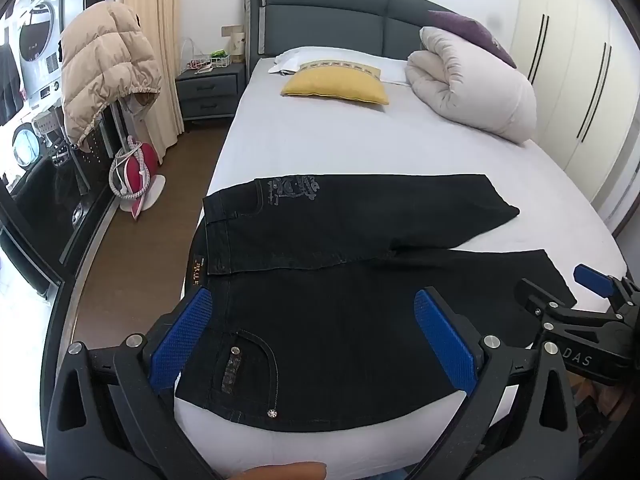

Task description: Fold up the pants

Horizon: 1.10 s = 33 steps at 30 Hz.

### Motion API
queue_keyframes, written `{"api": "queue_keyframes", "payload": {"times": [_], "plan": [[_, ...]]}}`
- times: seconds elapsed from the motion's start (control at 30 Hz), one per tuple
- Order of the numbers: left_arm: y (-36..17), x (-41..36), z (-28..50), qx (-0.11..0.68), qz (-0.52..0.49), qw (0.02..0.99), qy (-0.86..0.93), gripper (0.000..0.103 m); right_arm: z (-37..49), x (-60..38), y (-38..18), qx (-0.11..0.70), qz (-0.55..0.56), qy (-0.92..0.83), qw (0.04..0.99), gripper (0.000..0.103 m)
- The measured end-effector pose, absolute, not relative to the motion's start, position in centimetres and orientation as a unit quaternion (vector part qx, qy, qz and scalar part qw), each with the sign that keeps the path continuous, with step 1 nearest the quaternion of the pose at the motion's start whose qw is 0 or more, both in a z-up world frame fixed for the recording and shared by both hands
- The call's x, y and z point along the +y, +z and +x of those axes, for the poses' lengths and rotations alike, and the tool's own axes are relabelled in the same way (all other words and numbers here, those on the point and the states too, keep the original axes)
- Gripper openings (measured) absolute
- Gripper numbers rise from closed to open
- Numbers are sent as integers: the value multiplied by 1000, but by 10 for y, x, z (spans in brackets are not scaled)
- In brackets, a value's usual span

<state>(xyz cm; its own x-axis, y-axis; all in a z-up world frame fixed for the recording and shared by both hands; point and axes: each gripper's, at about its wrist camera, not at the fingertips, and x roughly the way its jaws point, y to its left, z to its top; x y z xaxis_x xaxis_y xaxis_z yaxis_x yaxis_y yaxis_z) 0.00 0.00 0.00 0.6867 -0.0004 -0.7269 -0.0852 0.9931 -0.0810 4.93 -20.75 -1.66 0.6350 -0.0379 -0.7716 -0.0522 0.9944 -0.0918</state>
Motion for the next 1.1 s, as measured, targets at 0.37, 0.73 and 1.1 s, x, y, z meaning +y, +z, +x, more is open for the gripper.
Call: {"api": "queue_keyframes", "payload": {"times": [0.37, 0.73, 1.1], "plan": [[0, 0, 0, 397, -57, 916, 23, 103, 46, -211, -14, 426, -49, 4, 903, 103], [-11, 1, 4, 401, -50, 914, 40, 103, 47, -211, -14, 427, -49, 4, 903, 103], [-10, 4, 5, 408, -54, 910, 56, 103, 47, -211, -14, 427, -49, 4, 903, 103]]}}
